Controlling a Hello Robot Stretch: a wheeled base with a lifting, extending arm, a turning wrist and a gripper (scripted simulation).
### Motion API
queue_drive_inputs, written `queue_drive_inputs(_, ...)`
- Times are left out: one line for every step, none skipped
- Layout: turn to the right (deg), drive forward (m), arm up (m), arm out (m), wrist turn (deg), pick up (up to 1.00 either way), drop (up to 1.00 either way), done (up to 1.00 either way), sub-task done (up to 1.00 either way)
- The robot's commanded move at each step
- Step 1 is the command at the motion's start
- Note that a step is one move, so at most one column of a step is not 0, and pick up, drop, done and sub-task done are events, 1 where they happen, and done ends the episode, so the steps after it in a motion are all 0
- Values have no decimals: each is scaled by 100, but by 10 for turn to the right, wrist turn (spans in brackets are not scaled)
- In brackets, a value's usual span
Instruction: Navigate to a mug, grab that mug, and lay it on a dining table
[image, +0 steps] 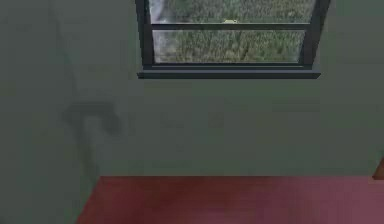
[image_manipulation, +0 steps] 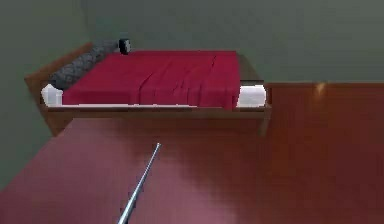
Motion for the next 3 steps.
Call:
queue_drive_inputs(450,0,0,0,0,0,0,0,0)
queue_drive_inputs(450,0,0,0,0,0,0,0,0)
queue_drive_inputs(450,0,0,0,0,0,0,0,0)
